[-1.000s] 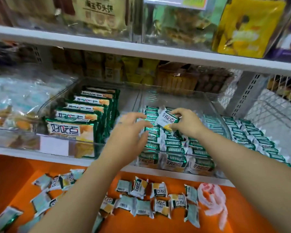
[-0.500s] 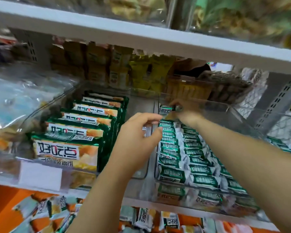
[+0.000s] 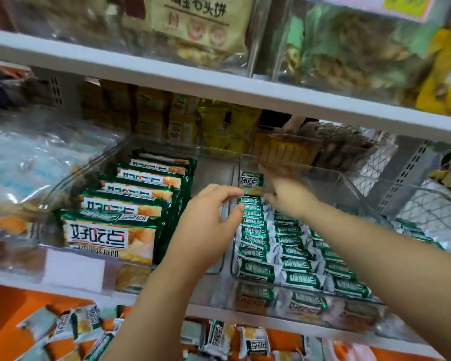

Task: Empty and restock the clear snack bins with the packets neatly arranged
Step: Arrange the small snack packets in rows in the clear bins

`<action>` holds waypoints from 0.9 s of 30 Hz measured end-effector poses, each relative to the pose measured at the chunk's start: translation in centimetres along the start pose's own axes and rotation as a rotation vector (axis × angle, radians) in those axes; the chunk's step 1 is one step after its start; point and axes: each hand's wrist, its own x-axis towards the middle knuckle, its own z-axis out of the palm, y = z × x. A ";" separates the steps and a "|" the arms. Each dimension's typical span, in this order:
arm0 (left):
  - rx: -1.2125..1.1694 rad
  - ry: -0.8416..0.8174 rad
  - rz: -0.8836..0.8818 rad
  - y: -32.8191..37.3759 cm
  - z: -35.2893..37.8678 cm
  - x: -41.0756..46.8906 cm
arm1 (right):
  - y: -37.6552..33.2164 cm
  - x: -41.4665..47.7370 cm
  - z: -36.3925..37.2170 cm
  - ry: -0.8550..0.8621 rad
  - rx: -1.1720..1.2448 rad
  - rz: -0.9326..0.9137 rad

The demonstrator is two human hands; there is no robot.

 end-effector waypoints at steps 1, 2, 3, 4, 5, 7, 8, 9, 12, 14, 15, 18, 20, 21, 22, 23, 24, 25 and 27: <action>0.059 -0.009 0.022 0.3 -0.3 -0.3 | -0.3 -1.2 -0.6 0.017 0.029 -0.006; 0.111 -0.020 0.045 0.7 -0.7 -0.9 | -0.7 -2.7 -1.1 0.031 0.072 -0.015; 0.148 -0.031 0.064 1.1 -1.1 -1.6 | -1.1 -4.3 -1.6 0.054 0.121 -0.036; 0.173 -0.042 0.077 1.6 -1.5 -2.4 | -1.7 -6.0 -2.0 0.085 0.174 -0.062; 0.198 -0.052 0.090 2.1 -2.0 -3.3 | -2.3 -7.9 -2.3 0.132 0.235 -0.087; 0.248 -0.073 0.133 2.8 -3.1 -5.5 | -3.8 -11.4 -2.6 0.227 0.348 -0.107; 0.273 -0.101 0.164 3.0 -3.5 -6.6 | -4.7 -13.3 -2.7 0.264 0.397 -0.112; 0.299 -0.134 0.206 3.1 -4.1 -7.7 | -5.5 -14.9 -2.5 0.296 0.441 -0.125; 0.419 -0.320 0.253 3.0 -6.1 -11.0 | -8.4 -19.6 -1.5 0.343 0.557 -0.169; 0.526 -0.464 0.238 1.9 -7.9 -12.9 | -10.2 -21.9 0.3 0.272 0.615 -0.175; 0.576 -0.538 0.207 1.1 -8.6 -13.7 | -10.8 -22.7 1.6 0.201 0.628 -0.167; 0.665 -0.712 0.036 -2.9 -11.2 -15.7 | -13.0 -23.5 5.5 -0.093 0.580 -0.183; 0.688 -0.742 -0.056 -6.4 -12.0 -16.4 | -13.7 -23.0 8.1 -0.311 0.594 -0.137; 0.674 -0.750 -0.101 -8.2 -12.1 -16.7 | -14.8 -22.6 11.1 -0.373 0.580 -0.121; 0.645 -0.766 -0.150 -10.0 -12.0 -16.9 | -14.9 -22.1 14.4 -0.422 0.538 -0.099; 0.618 -0.788 -0.186 -11.8 -11.7 -17.0 | -15.2 -21.5 17.6 -0.518 0.503 -0.079; 0.603 -0.817 -0.213 -13.7 -11.3 -17.1 | -15.4 -21.7 20.2 -0.656 0.442 -0.108; 0.599 -0.858 -0.240 -15.6 -10.9 -17.2 | -15.7 -21.3 22.6 -0.719 0.413 -0.073; 0.600 -0.960 -0.306 -18.7 -10.0 -17.1 | -16.2 -19.5 23.8 -0.730 0.472 -0.029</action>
